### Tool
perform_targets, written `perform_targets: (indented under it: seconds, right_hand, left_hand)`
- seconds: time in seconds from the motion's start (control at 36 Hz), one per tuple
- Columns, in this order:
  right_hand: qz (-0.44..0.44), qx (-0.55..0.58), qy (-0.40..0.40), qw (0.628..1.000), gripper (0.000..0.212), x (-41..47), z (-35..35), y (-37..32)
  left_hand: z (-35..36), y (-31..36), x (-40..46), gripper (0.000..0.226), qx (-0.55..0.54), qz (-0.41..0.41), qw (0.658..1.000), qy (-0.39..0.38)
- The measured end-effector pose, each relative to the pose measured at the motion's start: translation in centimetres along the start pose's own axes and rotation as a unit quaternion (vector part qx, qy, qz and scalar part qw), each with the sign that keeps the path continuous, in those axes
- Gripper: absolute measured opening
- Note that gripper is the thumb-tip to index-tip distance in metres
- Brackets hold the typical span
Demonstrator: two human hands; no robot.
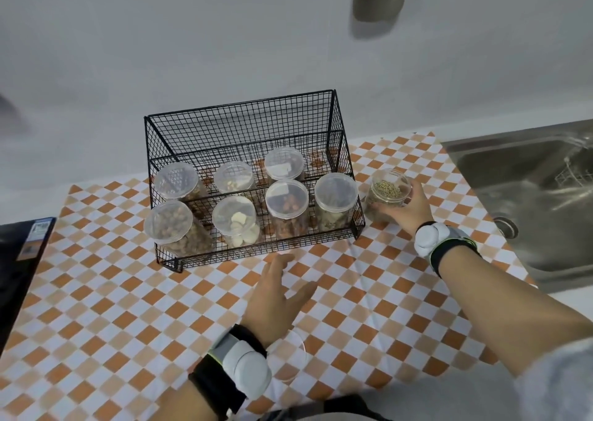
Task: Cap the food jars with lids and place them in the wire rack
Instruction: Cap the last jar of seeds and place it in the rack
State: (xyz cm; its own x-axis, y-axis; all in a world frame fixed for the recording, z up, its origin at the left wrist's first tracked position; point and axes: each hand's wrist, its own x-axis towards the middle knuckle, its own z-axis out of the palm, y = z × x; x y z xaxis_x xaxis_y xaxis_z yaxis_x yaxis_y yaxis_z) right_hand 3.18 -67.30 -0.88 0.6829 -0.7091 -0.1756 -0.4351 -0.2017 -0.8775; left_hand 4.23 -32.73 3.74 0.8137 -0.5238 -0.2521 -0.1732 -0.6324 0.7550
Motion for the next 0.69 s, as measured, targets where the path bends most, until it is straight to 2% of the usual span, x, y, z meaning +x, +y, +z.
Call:
perform_targets:
  seconds: [0.11, 0.25, 0.56, 0.69]
  right_hand:
    - [-0.009, -0.003, 0.005, 1.000, 0.101, -0.7, -0.1, 0.2]
    - [-0.023, -0.003, 0.016, 1.000, 0.094, -2.1, -0.3, 1.1]
    - [-0.036, 0.012, 0.042, 0.998, 0.088, -7.7, -2.1, 2.8]
    - [-0.038, 0.026, 0.047, 0.998, 0.088, -11.0, -2.4, 2.9]
  left_hand:
    - [-0.3, -0.7, -0.2, 0.045, 0.017, 0.015, 1.000, -0.011]
    - [-0.8, -1.8, -0.3, 0.045, 0.038, 0.013, 0.998, -0.041]
    - [-1.1, -4.5, -1.6, 0.065, 0.109, -0.011, 0.979, -0.172]
    - [-0.5, -5.4, -2.1, 0.081, 0.194, 0.010, 0.959, -0.206]
